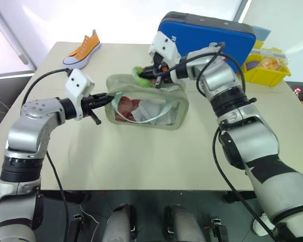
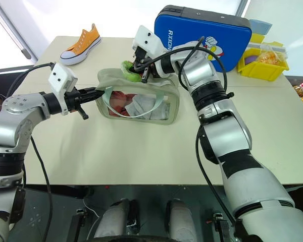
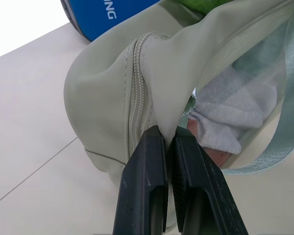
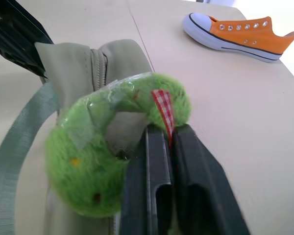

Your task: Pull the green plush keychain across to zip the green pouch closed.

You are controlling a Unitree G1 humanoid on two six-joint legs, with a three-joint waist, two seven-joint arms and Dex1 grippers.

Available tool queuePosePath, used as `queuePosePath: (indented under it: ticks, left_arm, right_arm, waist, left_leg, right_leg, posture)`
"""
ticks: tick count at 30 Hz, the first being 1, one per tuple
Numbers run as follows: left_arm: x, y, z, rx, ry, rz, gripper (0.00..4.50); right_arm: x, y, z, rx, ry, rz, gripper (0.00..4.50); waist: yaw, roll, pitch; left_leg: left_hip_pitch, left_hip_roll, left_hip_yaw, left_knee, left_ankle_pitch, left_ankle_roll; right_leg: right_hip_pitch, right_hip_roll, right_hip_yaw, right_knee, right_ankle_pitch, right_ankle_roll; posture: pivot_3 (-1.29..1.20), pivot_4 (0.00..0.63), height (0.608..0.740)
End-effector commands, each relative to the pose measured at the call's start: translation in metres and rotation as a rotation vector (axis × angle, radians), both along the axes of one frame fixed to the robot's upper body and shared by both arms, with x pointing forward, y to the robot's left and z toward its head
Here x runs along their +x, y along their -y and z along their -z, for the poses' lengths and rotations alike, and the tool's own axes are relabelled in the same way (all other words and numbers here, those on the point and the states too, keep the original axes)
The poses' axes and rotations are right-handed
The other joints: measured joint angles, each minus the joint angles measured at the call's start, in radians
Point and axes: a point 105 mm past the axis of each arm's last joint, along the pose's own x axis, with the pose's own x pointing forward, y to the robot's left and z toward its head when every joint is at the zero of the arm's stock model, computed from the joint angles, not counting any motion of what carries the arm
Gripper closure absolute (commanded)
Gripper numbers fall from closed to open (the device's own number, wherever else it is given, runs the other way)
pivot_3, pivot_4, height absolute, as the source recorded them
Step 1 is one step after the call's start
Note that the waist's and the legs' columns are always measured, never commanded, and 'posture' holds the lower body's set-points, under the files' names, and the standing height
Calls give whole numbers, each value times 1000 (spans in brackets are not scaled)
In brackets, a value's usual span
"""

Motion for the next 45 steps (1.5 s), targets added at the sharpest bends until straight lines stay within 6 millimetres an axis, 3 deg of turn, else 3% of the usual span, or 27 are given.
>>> queuePosePath:
  ticks: [1, 5, 9, 17, 20, 25, 29, 34, 37, 40, 43, 45]
  left_arm:
    - [-2, 4, -9, -2, 39, 16, 4500]
    - [-2, 5, -7, -3, 31, 15, 4500]
    - [-1, 3, -5, 0, 24, -3, 4500]
    - [0, -1, -2, -20, 12, -47, 4500]
    - [1, -1, 0, -23, 11, -58, 4500]
    - [1, 2, 0, -30, 9, -58, 4500]
    - [0, 2, 4, -18, -2, -58, 4500]
    - [0, 1, 3, -13, -2, -59, 4500]
    - [0, 1, 3, -6, 0, -59, 4500]
    - [0, -1, 2, -5, 2, -61, 4500]
    - [-1, -5, -2, -20, 5, -54, 3455]
    - [-3, -10, -9, -44, 2, -40, 2431]
  right_arm:
    - [-8, 12, -34, 71, 62, 3, 4413]
    - [-13, 35, -50, 92, 88, 67, 4413]
    - [-8, 79, -61, 66, 166, 247, 4413]
    - [-10, 165, -54, -170, 361, 579, 4413]
    - [-15, 184, -47, -251, 409, 650, 4413]
    - [-18, 191, 5, -285, 316, 691, 4413]
    - [-21, 173, 85, -194, 99, 673, 4413]
    - [-26, 158, 130, -192, 5, 638, 4413]
    - [-24, 155, 132, -188, 10, 617, 4413]
    - [-20, 156, 109, -140, 40, 586, 4413]
    - [-23, 159, 81, -78, 22, 536, 3446]
    - [-30, 164, 59, -67, 10, 481, 2374]
  waist:
    - [2, 0, 0]
    - [4, 0, 0]
    - [6, 0, 0]
    - [5, 0, 0]
    - [5, 0, 0]
    - [6, 0, 0]
    - [4, -2, -2]
    - [4, 1, -1]
    - [4, 0, -1]
    - [2, 1, -1]
    - [2, 1, -1]
    - [4, 1, 0]
  left_leg:
    - [0, 0, 0, 0, 0, 0]
    - [0, 0, 0, 0, 0, 0]
    - [0, 0, 0, 0, 0, 0]
    - [0, -1, 0, 0, 0, 0]
    - [0, -1, 0, 0, 0, 0]
    - [1, 0, 0, 0, 0, 0]
    - [2, 0, 0, 0, 0, 0]
    - [2, 0, 0, 0, 0, 0]
    - [2, 0, 0, 0, 0, 0]
    - [3, 0, 0, 0, 0, 0]
    - [3, 0, 0, 0, 0, 0]
    - [3, 0, 0, 0, 0, 0]
  right_leg:
    - [0, 0, 0, 0, 0, 0]
    - [0, 0, 0, 0, 0, 0]
    - [0, 0, 0, 0, 0, 0]
    - [0, -2, 0, -1, 0, 0]
    - [0, -2, 0, -1, 0, 0]
    - [1, -1, 0, -1, 0, 0]
    - [2, 0, 0, -1, 0, 0]
    - [2, 0, 0, -1, 0, 0]
    - [2, 1, 0, -1, 0, 0]
    - [2, 1, 0, -1, 0, 0]
    - [2, 1, 0, -1, 0, 0]
    - [2, 1, 0, -1, 0, 0]
  posture:
    - [0, 150, 740]
    - [0, 150, 740]
    - [0, 150, 740]
    - [0, 150, 740]
    - [0, 150, 740]
    - [0, 150, 740]
    - [0, 150, 740]
    - [0, 150, 740]
    - [0, 150, 740]
    - [0, 150, 740]
    - [0, 150, 740]
    - [0, 150, 740]
